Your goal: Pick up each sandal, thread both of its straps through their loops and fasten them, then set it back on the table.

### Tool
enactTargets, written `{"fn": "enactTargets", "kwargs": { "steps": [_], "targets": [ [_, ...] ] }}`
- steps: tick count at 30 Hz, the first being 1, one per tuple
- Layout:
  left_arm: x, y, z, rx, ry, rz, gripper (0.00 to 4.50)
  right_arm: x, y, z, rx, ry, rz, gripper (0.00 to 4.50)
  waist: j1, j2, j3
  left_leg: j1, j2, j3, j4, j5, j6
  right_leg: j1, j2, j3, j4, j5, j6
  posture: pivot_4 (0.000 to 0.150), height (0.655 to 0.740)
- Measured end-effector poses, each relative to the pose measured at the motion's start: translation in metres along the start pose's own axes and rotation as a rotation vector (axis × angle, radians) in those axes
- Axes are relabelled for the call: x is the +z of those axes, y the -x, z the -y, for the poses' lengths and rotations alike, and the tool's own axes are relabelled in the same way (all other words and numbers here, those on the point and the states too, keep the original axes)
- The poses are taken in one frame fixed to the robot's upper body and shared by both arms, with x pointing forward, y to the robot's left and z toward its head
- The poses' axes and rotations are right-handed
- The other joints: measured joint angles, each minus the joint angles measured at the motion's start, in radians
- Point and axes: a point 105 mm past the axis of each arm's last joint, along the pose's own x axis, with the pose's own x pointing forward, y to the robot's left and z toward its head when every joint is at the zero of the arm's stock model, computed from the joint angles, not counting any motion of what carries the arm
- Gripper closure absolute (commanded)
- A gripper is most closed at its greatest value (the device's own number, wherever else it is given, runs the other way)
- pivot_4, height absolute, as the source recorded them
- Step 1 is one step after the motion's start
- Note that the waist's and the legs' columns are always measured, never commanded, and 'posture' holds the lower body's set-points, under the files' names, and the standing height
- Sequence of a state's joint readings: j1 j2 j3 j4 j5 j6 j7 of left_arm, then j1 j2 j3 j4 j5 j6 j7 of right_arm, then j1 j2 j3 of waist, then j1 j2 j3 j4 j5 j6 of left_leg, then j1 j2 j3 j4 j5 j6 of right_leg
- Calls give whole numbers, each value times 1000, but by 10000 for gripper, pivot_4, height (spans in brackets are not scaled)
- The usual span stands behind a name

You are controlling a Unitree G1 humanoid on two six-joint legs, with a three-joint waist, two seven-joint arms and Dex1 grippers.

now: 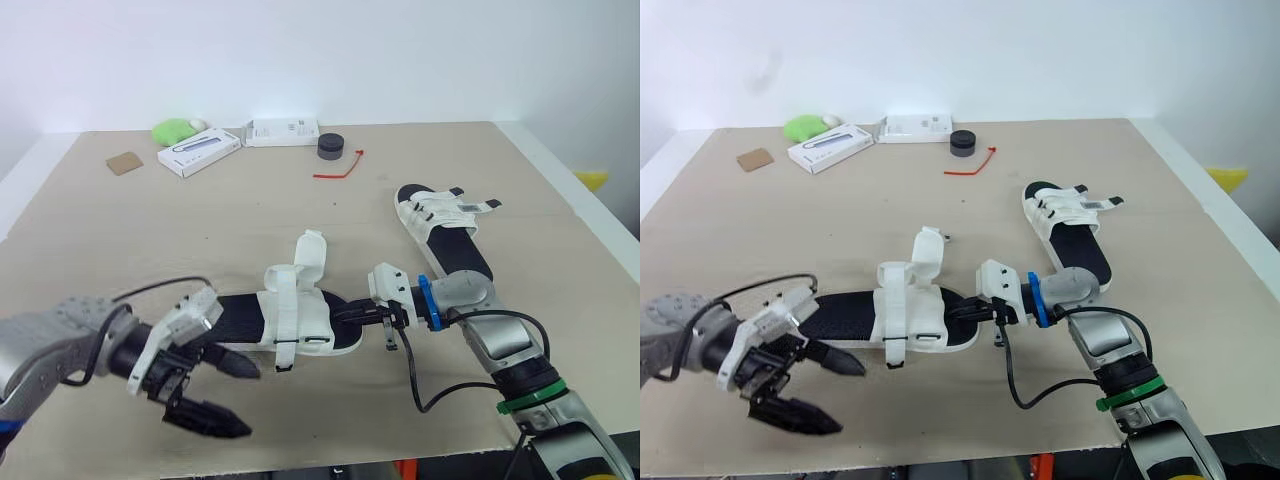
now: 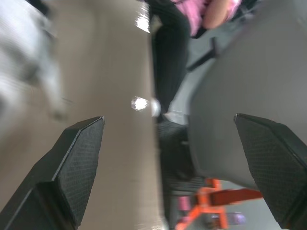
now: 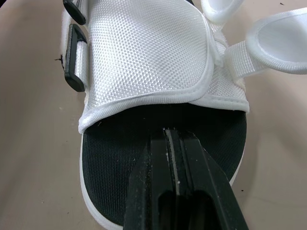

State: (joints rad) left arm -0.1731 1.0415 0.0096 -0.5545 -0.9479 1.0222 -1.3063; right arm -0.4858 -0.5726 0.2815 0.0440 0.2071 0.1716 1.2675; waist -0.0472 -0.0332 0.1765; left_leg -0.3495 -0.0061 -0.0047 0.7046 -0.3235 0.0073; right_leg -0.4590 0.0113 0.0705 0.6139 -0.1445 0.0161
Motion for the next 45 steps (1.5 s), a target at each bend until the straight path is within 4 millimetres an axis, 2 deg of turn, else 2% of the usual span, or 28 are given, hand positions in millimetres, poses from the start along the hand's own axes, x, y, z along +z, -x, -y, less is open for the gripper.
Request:
{"fn": "enactTargets", "kwargs": {
  "steps": [5,12,16,23,31,35,36,37,38,41,45],
  "targets": [
    [-12,-10,-15,82,-43,18,415,0,-1,0,3,5,-2,45000,0,0,0,1,0,2,0,0,0,1,0,0,0,0,-1,1500,7400],
    [-12,-13,-36,201,-109,111,415,0,-1,0,7,6,-2,45000,1,0,0,0,0,1,0,0,0,0,0,0,0,0,-1,1500,7400],
    [-15,-13,-41,237,-126,120,415,0,-1,-1,11,6,-2,45000,1,0,0,0,0,1,0,0,0,0,0,0,0,0,-1,1500,7400],
    [-21,-25,-41,205,-110,142,415,1,0,2,10,11,-8,45000,1,0,0,0,0,2,0,0,0,0,0,0,0,0,0,1500,7400],
    [-8,-34,-50,217,-106,228,415,2,-1,3,12,15,-9,45000,1,0,0,1,0,1,0,0,0,0,0,1,0,1,0,1500,7400],
    [-9,-37,-52,209,-93,228,415,2,-1,3,13,16,-10,45000,1,0,0,1,0,1,0,0,0,0,0,1,0,1,0,1500,7400],
    [-9,-38,-52,204,-88,225,4249,2,-1,3,13,16,-10,45000,1,0,0,1,0,1,0,0,0,0,0,1,0,1,0,1500,7400],
    [-10,-39,-52,202,-84,223,5632,2,-1,3,13,16,-10,45000,1,0,0,1,0,1,0,0,0,0,0,1,0,1,0,1500,7400],
    [-11,-39,-53,201,-80,224,8956,2,-1,3,13,16,-11,45000,1,0,0,1,0,1,0,0,0,0,0,1,0,1,0,1500,7400],
    [-10,-41,-53,192,-61,234,22829,2,-1,3,13,16,-11,45000,1,0,0,1,0,1,0,0,0,0,0,1,0,1,0,1500,7400],
    [-8,-43,-55,178,-25,260,43598,2,-1,3,12,20,-15,45000,1,0,0,1,0,1,0,0,0,0,0,1,0,1,0,1500,7400]
  ]
}}
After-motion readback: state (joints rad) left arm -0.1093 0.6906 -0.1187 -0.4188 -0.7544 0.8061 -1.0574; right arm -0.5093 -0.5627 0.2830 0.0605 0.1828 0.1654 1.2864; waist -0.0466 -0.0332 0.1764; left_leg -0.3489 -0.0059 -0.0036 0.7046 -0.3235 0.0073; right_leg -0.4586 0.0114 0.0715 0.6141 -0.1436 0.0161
